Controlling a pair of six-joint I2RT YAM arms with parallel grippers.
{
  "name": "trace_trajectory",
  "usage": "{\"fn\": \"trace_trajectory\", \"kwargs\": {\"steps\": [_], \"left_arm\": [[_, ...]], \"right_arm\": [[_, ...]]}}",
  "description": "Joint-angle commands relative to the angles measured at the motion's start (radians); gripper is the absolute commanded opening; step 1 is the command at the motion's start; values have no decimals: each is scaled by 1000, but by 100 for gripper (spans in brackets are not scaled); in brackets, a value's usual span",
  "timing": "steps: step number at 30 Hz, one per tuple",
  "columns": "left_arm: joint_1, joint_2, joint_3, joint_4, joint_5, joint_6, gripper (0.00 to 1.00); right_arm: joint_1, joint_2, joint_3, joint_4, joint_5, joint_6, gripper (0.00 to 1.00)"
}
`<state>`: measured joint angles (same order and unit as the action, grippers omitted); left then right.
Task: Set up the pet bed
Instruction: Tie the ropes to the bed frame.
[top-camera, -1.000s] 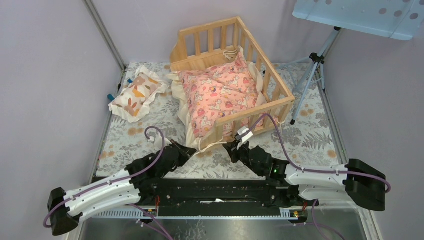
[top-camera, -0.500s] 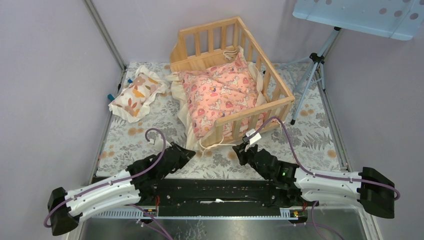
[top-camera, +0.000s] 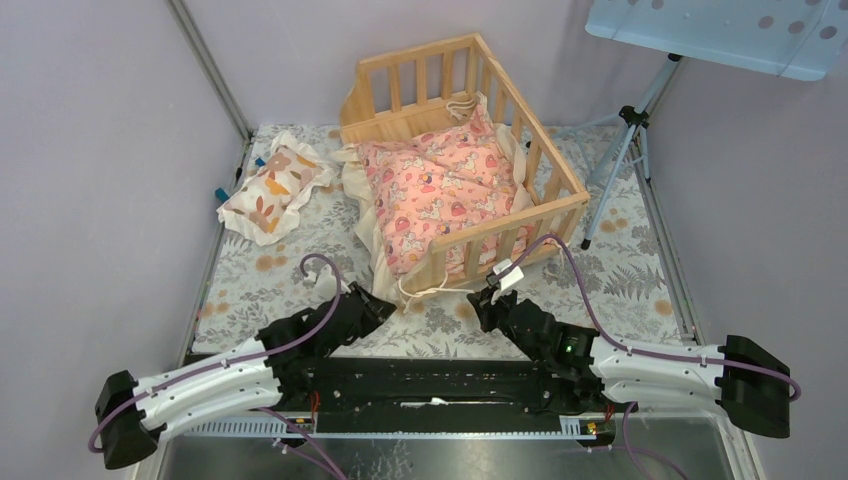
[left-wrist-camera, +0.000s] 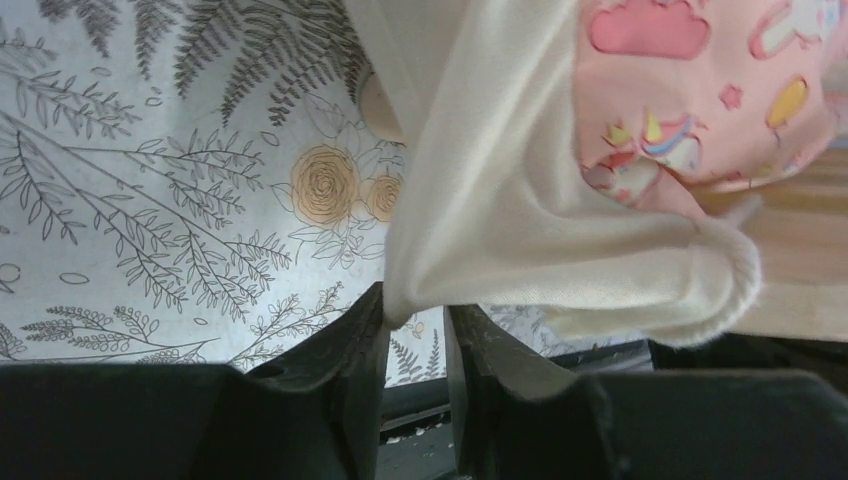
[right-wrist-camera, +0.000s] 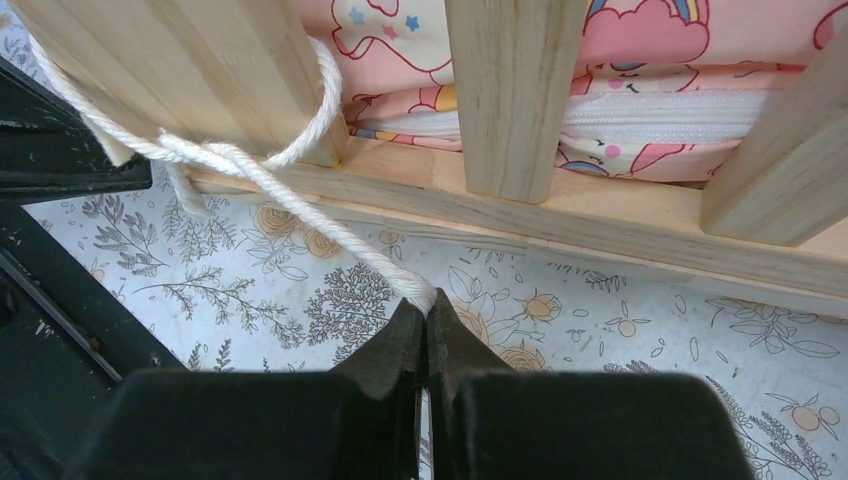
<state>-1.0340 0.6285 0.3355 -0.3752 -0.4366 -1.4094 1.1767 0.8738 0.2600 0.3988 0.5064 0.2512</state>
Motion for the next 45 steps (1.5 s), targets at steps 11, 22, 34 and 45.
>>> {"fn": "trace_trajectory", "kwargs": {"steps": [11,22,34,45], "left_arm": [[-226,-58,1,215,-39,648,56],[-565,387,100,166,-757,469,70],[-527,583,128,321,-863,485,79],[-390,594,61,609,-694,714,71]], "right_arm": [[-4,8,1,51,14,-23,0],[-5,2,7,63,11,-42,0],[-5,23,14,80,-14,-45,0],[-5,19,12,81,-17,-43,0]]}}
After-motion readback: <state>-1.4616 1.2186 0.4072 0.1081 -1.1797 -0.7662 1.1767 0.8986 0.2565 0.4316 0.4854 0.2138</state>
